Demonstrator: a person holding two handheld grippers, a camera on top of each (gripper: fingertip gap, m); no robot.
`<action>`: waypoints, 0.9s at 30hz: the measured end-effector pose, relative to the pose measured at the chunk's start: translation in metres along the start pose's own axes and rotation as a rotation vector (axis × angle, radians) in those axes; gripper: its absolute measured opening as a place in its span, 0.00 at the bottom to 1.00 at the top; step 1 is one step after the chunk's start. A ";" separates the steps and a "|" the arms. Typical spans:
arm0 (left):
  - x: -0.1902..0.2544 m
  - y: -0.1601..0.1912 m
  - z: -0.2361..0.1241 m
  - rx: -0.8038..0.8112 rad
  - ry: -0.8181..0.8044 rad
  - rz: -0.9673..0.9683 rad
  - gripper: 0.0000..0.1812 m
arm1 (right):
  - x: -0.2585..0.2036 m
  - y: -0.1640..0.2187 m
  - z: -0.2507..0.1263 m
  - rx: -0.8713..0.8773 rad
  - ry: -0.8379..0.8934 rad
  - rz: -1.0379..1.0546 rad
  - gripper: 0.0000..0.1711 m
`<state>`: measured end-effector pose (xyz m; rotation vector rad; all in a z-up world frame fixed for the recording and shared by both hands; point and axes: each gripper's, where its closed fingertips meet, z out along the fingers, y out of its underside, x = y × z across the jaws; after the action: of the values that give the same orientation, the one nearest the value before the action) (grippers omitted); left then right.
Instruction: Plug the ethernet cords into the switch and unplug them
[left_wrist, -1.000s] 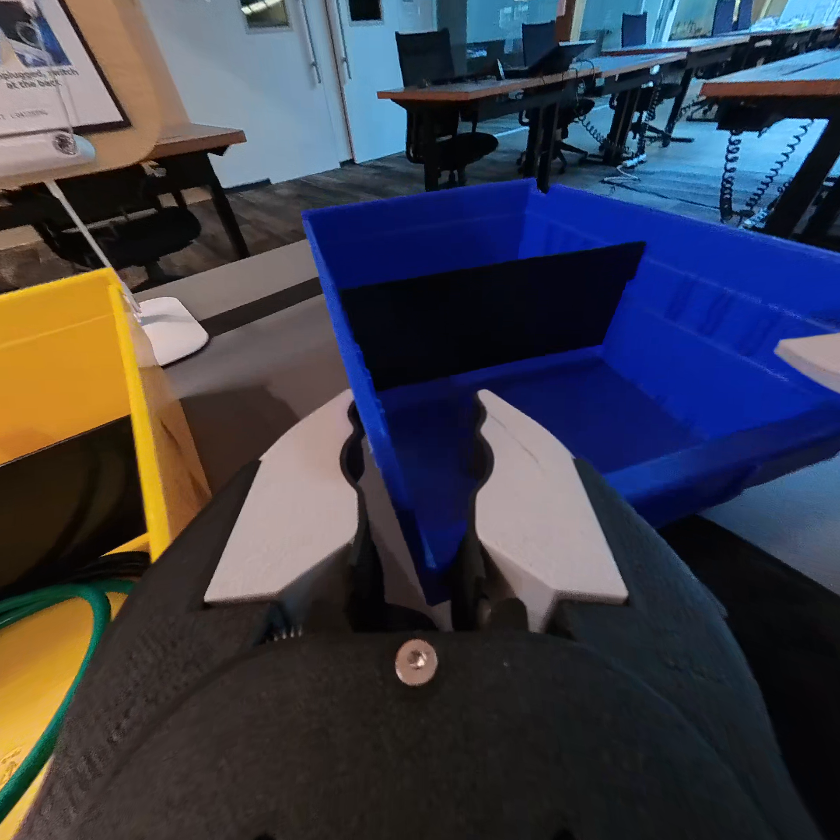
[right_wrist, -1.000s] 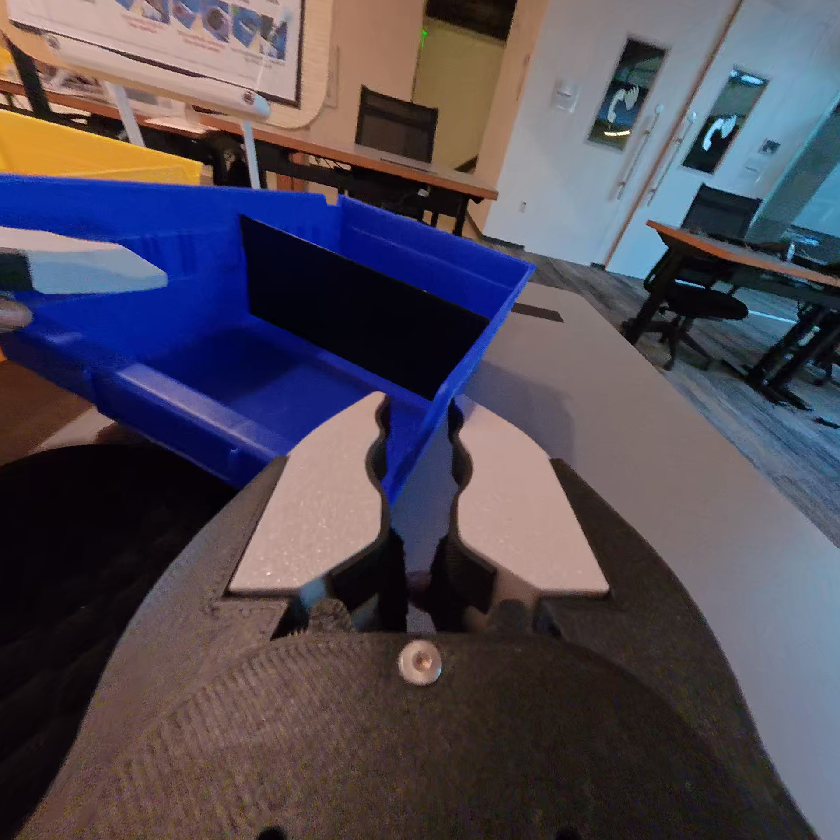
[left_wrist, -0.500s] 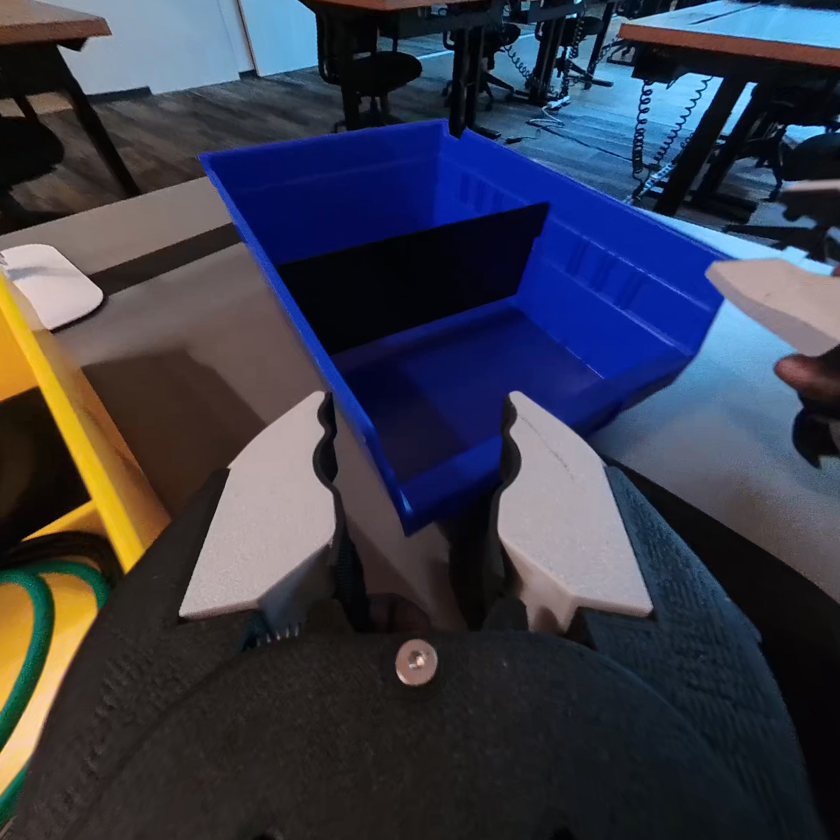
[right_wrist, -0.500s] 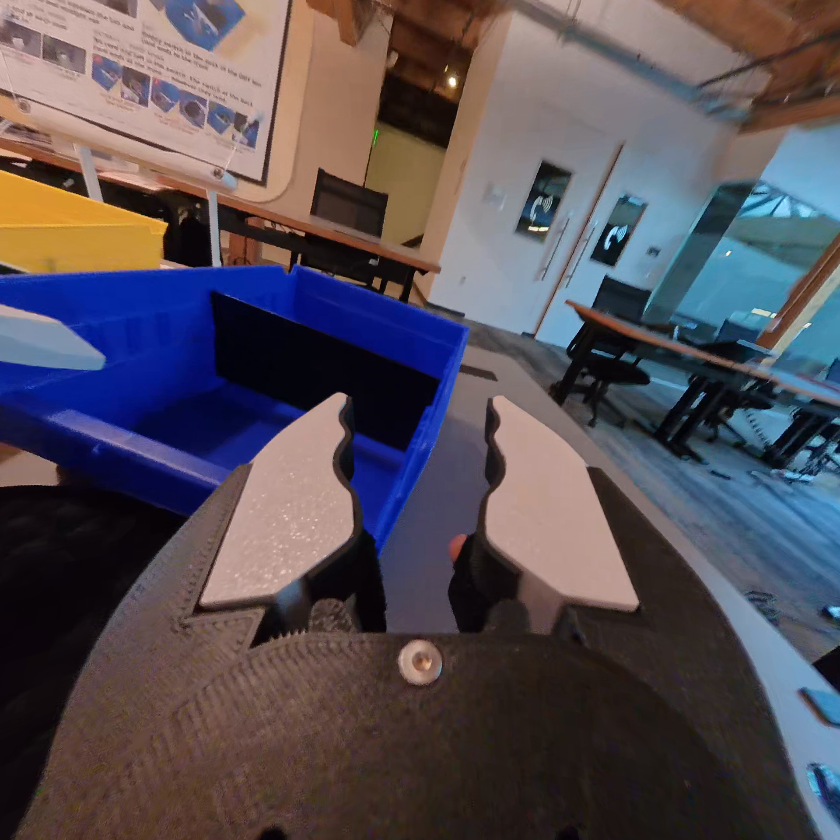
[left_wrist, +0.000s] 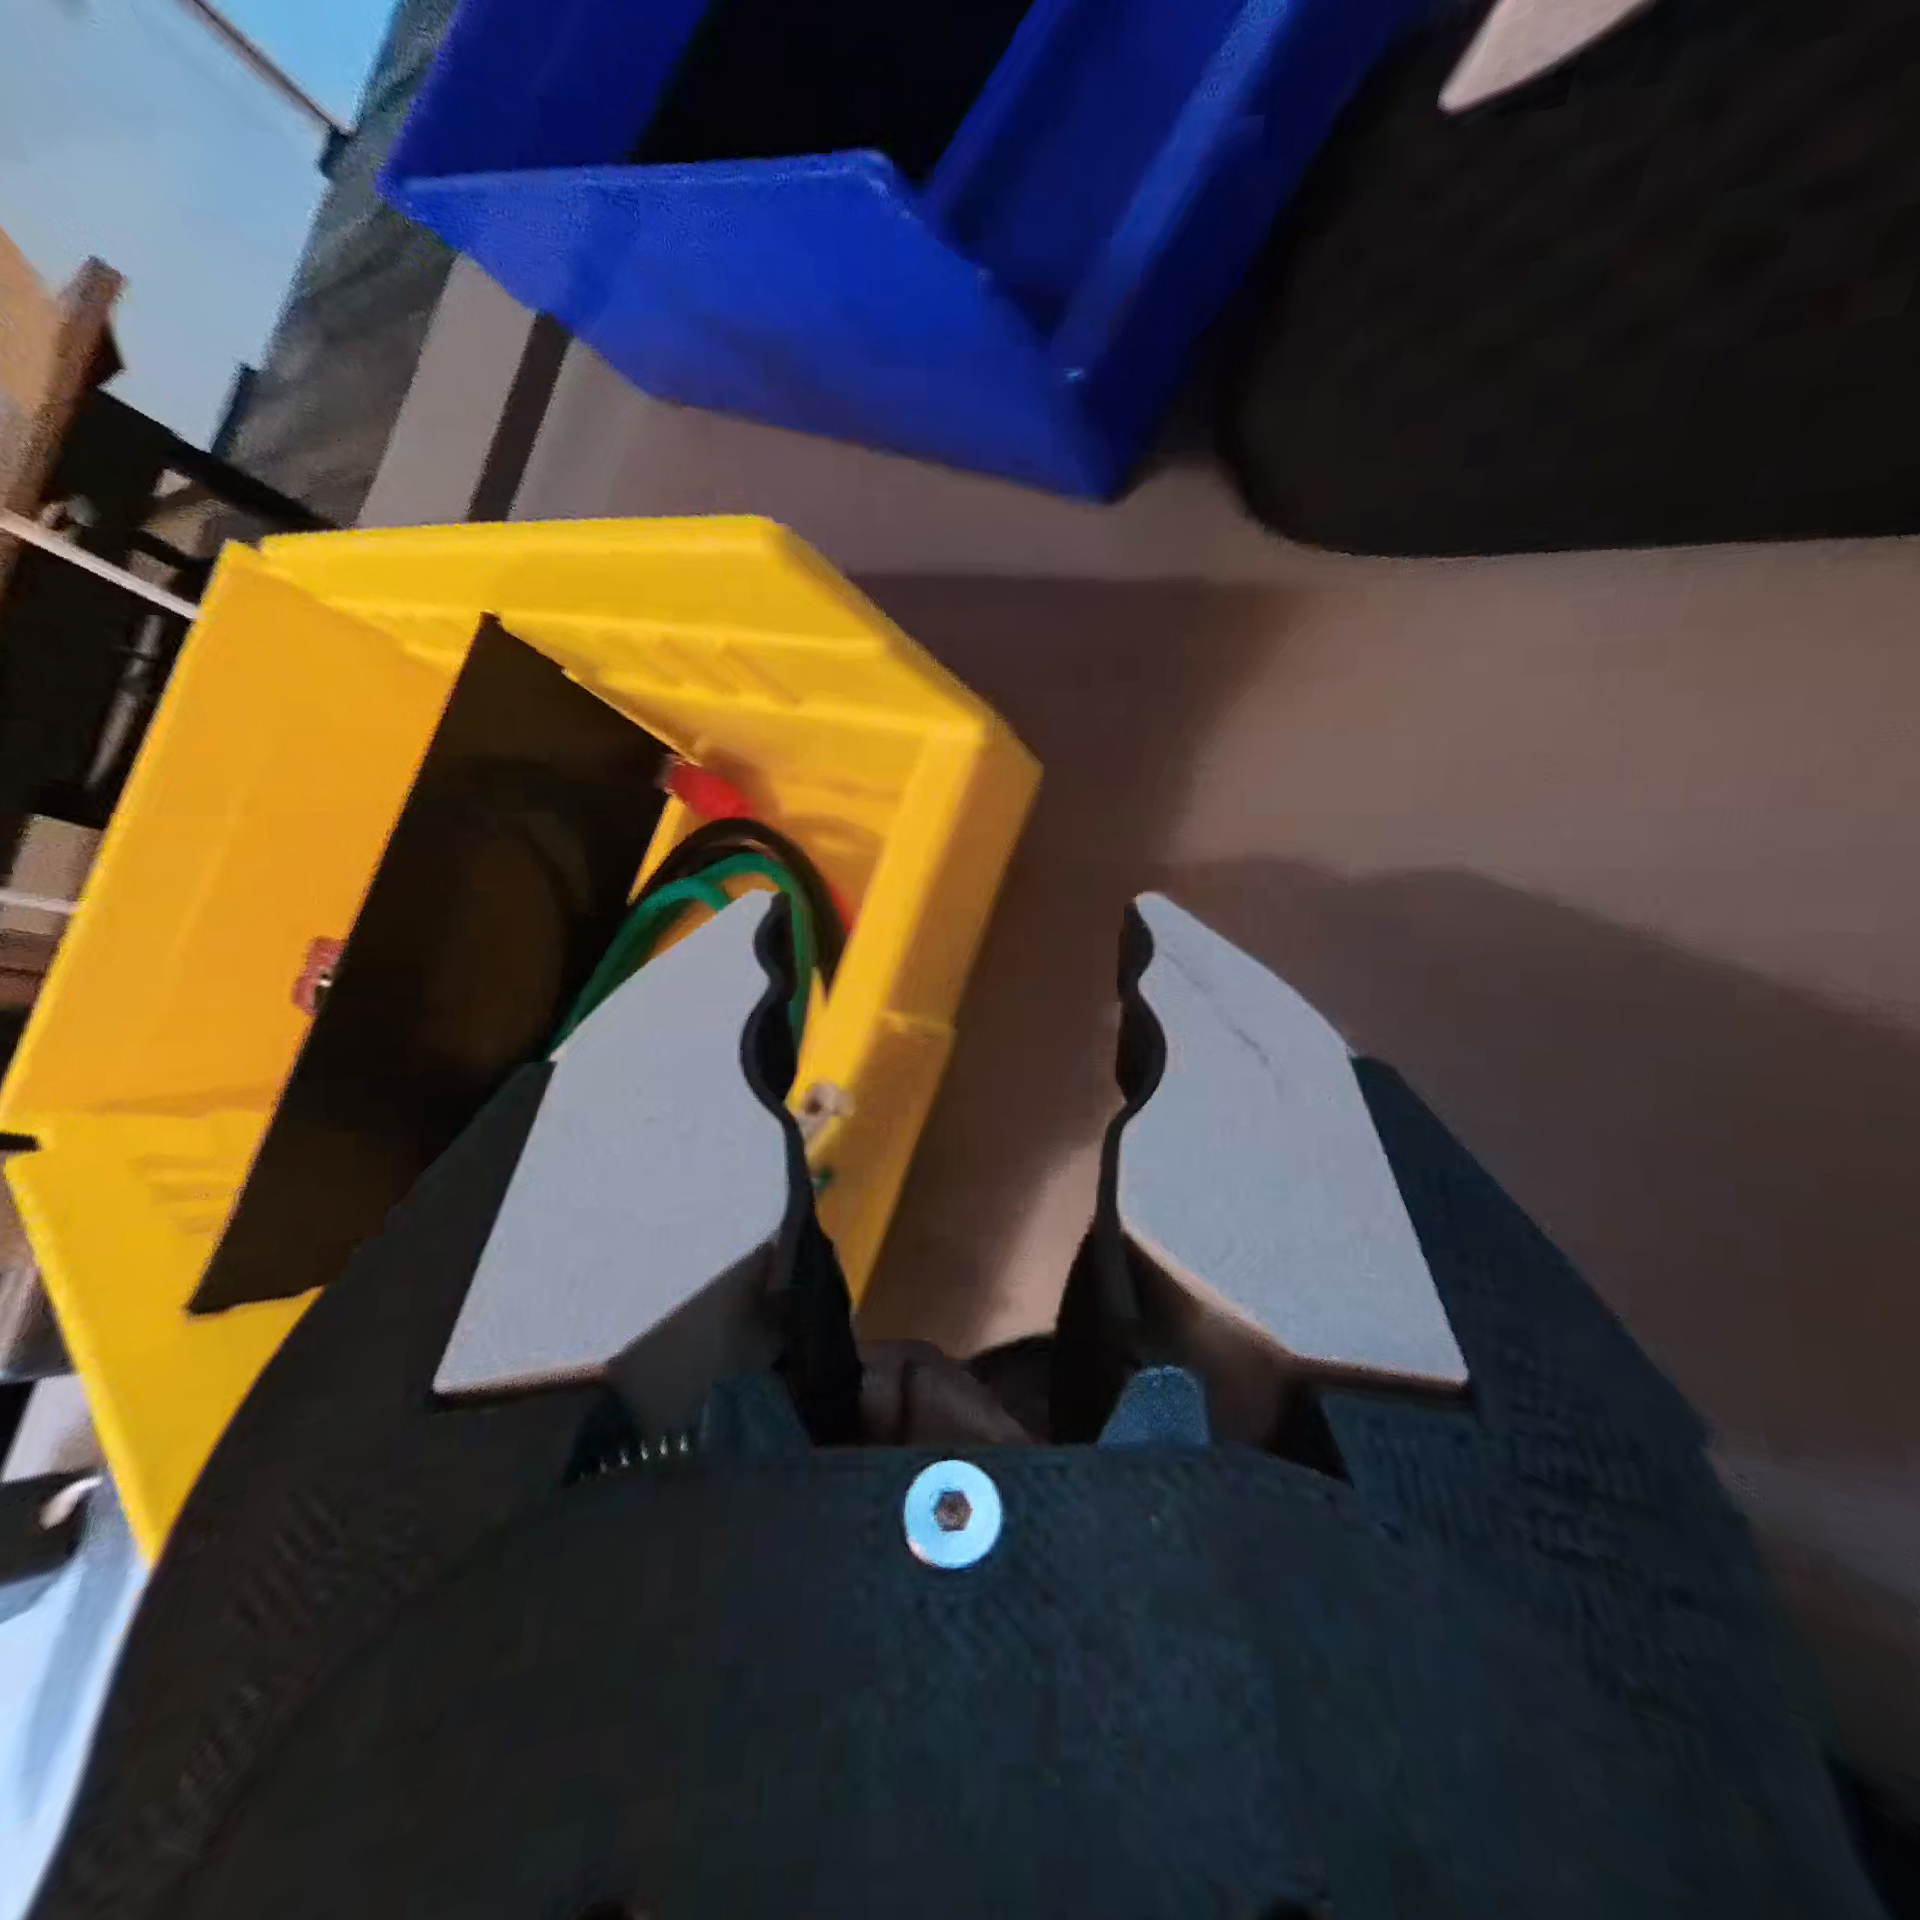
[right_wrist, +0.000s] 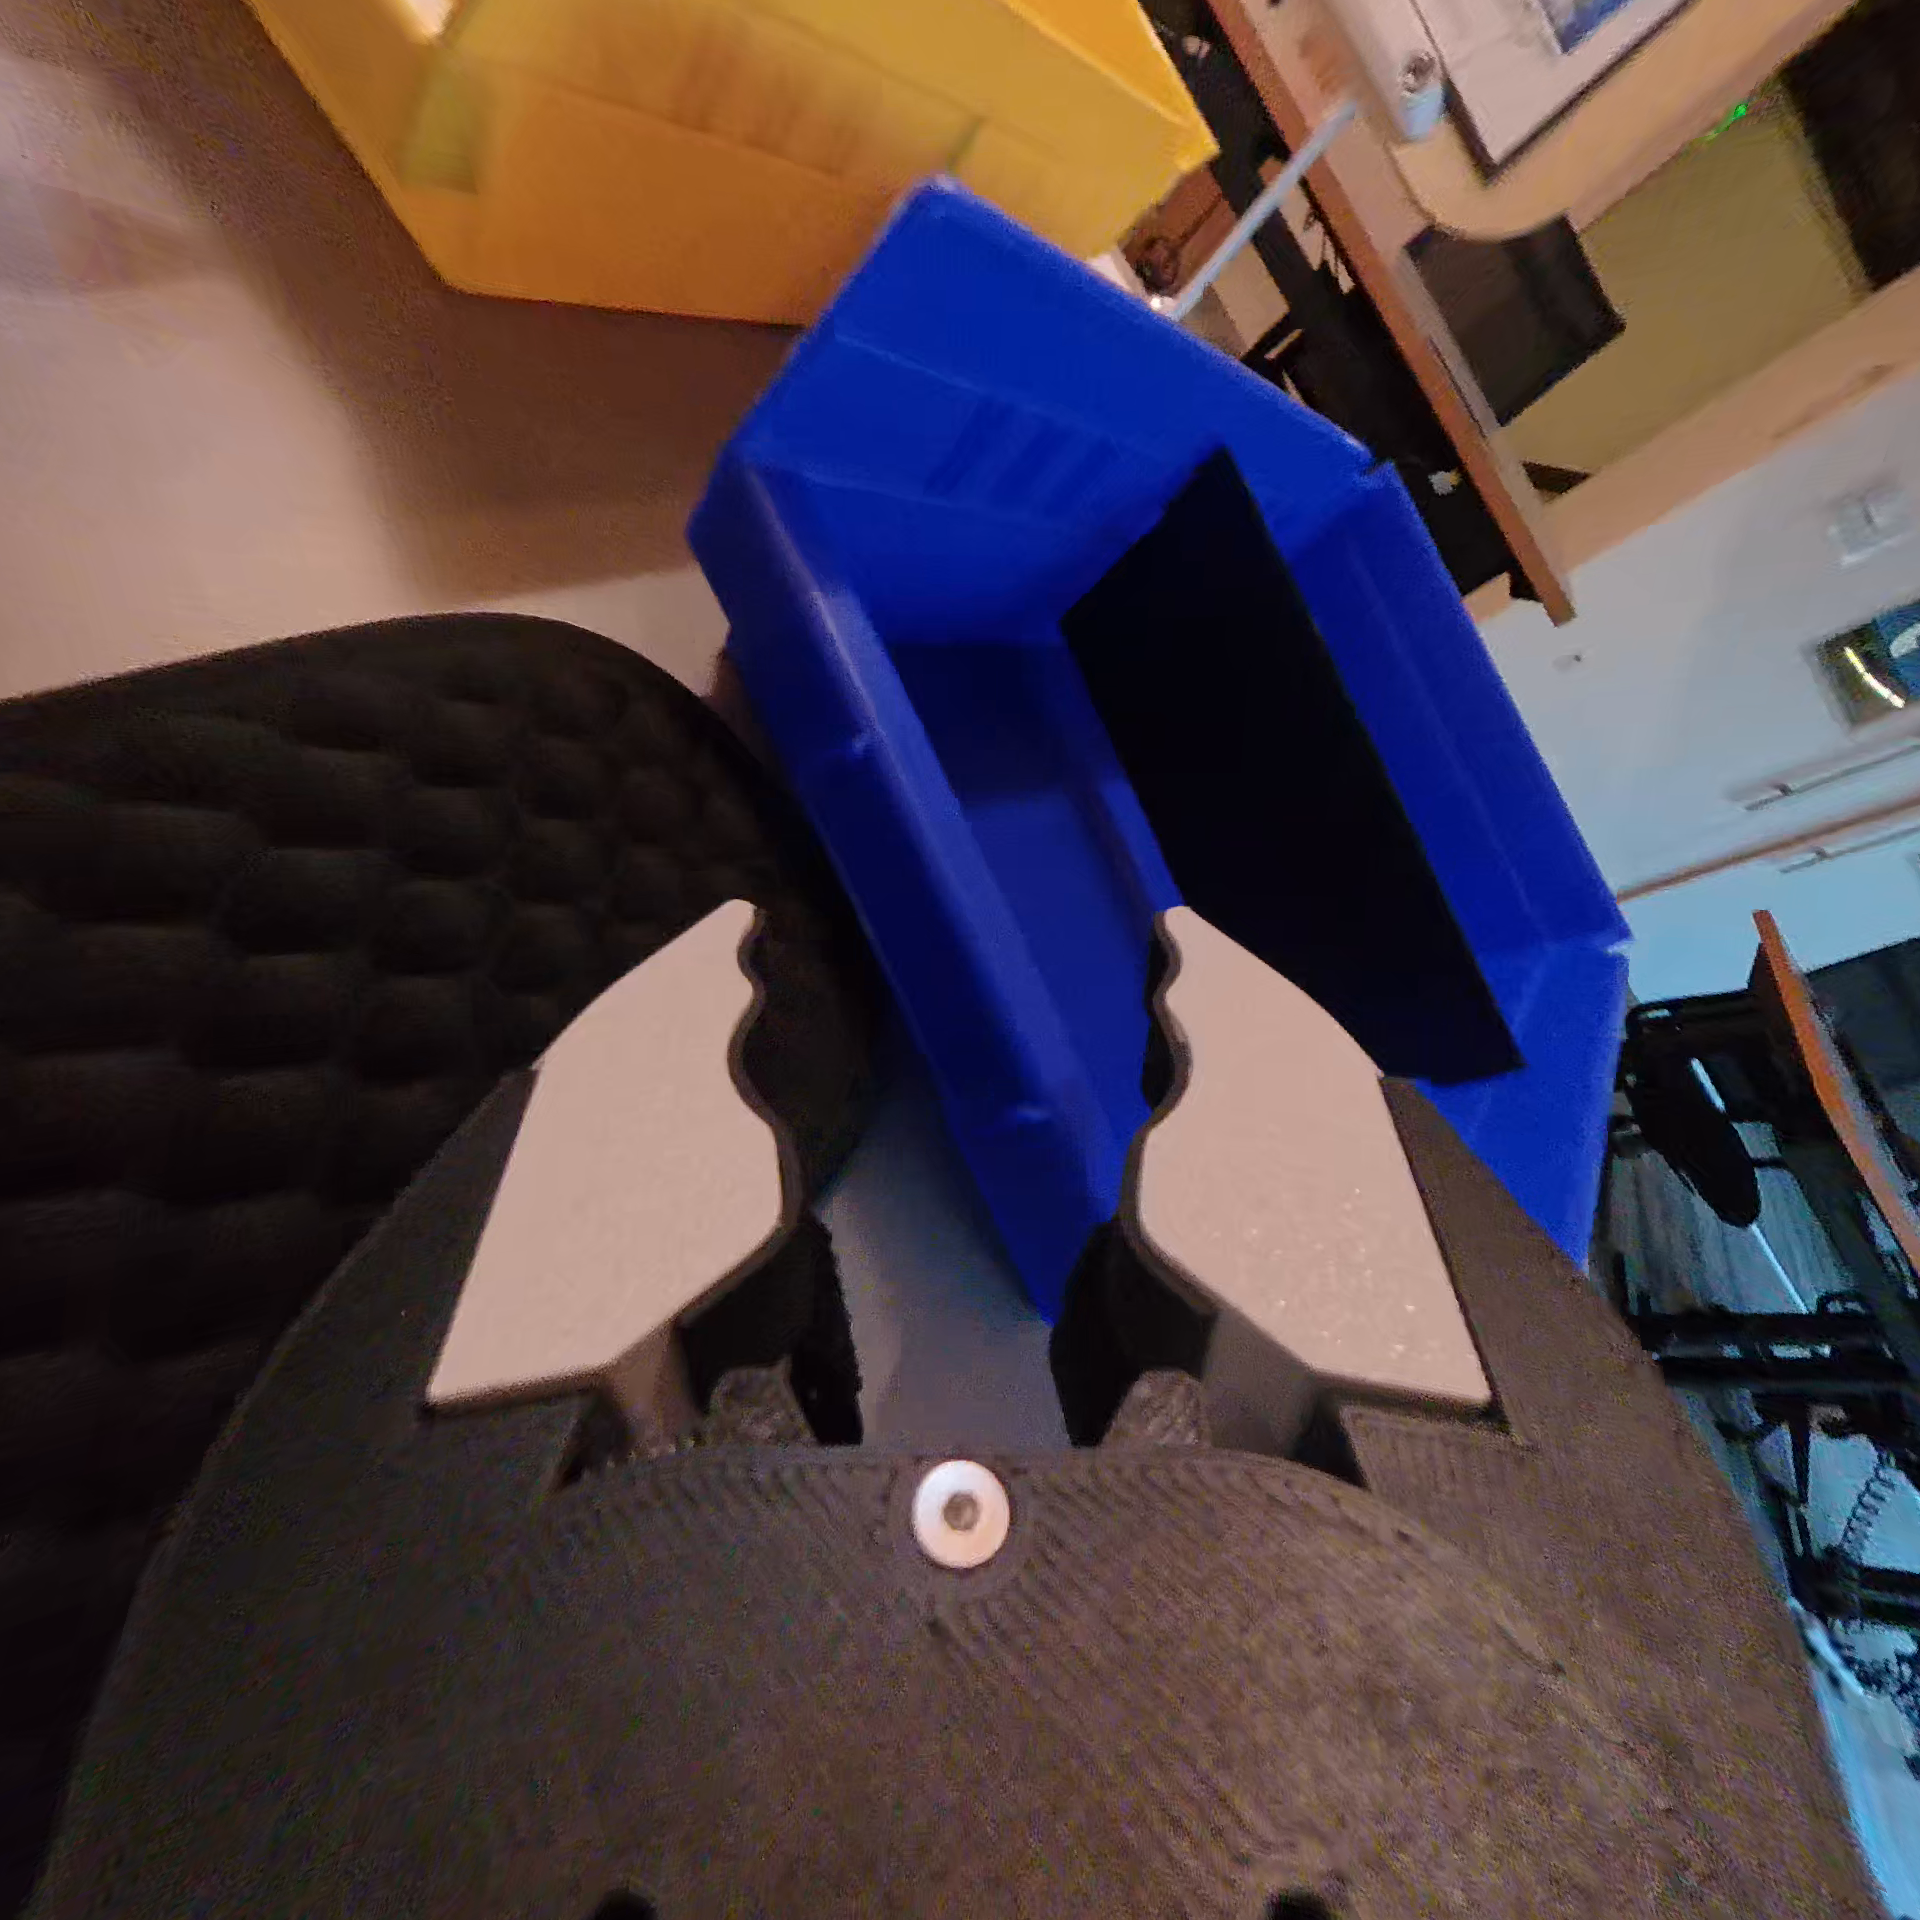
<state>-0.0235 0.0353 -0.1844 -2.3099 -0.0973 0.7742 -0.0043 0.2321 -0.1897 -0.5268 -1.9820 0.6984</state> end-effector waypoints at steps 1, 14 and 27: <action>-0.005 0.000 0.006 0.000 -0.011 0.005 0.32 | -0.001 -0.003 0.004 -0.001 0.007 -0.010 0.41; -0.048 0.069 0.022 -0.271 -0.055 0.008 0.22 | 0.008 0.023 0.016 -0.125 0.078 0.111 0.24; -0.075 0.172 -0.066 -0.330 -0.175 -0.202 0.25 | 0.035 0.067 -0.013 -0.186 0.140 0.155 0.25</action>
<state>-0.0726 -0.1543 -0.2171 -2.4810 -0.5665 0.9077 -0.0040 0.3069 -0.2061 -0.8262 -1.8985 0.5571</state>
